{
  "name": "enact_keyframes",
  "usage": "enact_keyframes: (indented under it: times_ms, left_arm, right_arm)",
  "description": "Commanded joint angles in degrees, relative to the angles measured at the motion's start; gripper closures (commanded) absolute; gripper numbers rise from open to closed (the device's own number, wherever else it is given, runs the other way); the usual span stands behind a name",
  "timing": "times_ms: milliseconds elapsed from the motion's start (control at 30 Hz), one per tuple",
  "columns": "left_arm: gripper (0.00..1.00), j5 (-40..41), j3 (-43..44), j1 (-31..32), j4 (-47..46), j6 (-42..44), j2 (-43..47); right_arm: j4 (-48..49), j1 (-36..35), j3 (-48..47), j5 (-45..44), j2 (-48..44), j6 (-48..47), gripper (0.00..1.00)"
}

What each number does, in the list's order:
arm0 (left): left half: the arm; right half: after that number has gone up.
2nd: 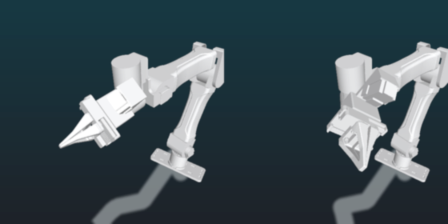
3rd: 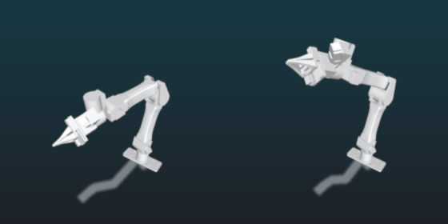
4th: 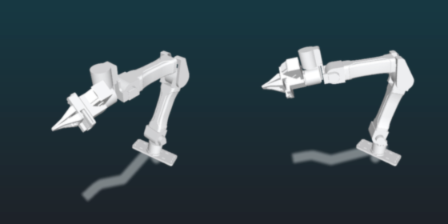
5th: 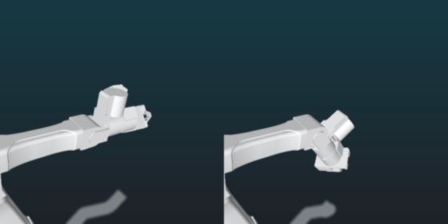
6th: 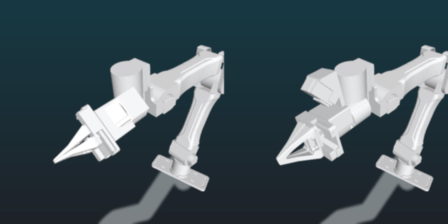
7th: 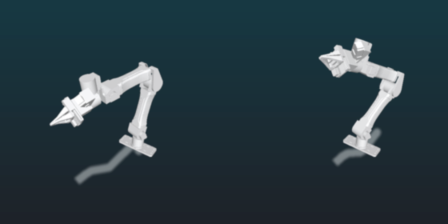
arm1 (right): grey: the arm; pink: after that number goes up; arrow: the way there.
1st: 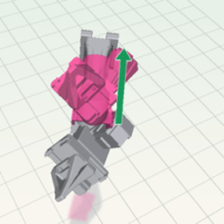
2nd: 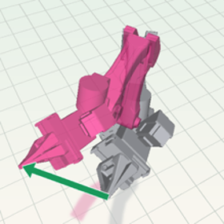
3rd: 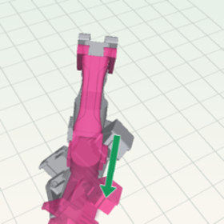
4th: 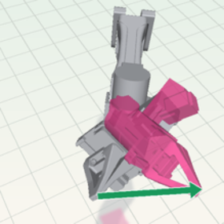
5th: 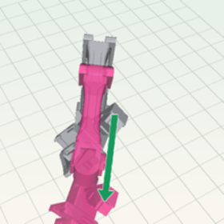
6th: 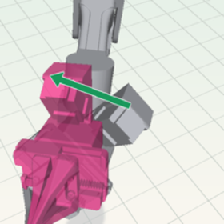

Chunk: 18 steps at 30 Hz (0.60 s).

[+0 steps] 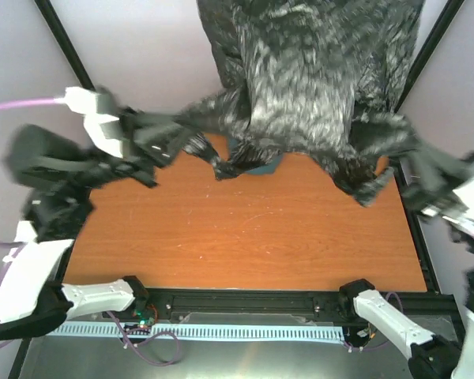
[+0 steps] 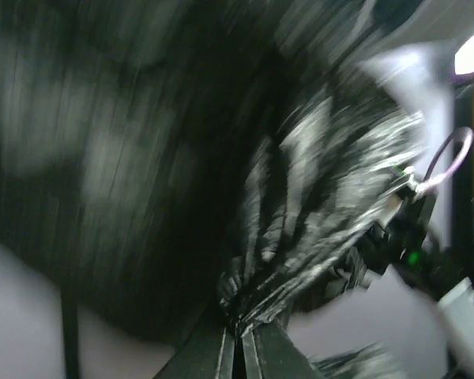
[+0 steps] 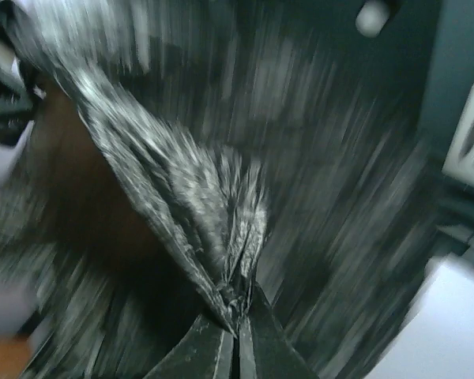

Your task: Put the trash bags into the trash bin

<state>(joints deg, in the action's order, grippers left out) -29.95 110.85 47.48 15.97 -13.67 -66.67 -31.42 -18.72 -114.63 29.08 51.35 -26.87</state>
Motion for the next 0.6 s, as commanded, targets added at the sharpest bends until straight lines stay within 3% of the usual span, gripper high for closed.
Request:
enact_keyframes:
  times_ms: [0,33,100,200,300,433,567]
  left_arm:
    - [0.99,7.33,-32.9,0.4,-1.32,6.56,0.73]
    - [0.99,9.0,-39.05,0.53,-2.38,6.94,2.38]
    - [0.99,10.12,-47.66,1.5,-1.85,6.02,6.58]
    - [0.99,6.82,-55.73,7.54,-1.6,-0.39,16.09]
    - [0.99,-0.2,-60.06,16.74,-3.81,-7.69,22.88]
    - [0.99,0.18,-58.11,22.75,-0.81,-9.73,22.83]
    - [0.99,1.87,-53.77,23.78,2.77,-8.17,17.92]
  right_arm:
    - [2.23,0.18,37.47,-7.2,0.51,-10.24,0.97]
    - [1.82,0.18,42.66,-11.32,0.46,-11.48,0.97]
    - [-3.97,0.18,48.93,-11.42,-0.31,-14.01,0.97]
    - [-23.34,0.18,50.83,4.93,-5.35,-20.78,0.97]
    - [-45.96,0.09,49.21,23.65,-14.48,-34.82,0.97]
    - [-54.63,0.11,43.88,31.38,-16.38,-34.55,0.97]
    - [-52.87,0.09,41.75,32.16,-16.54,-31.1,0.97]
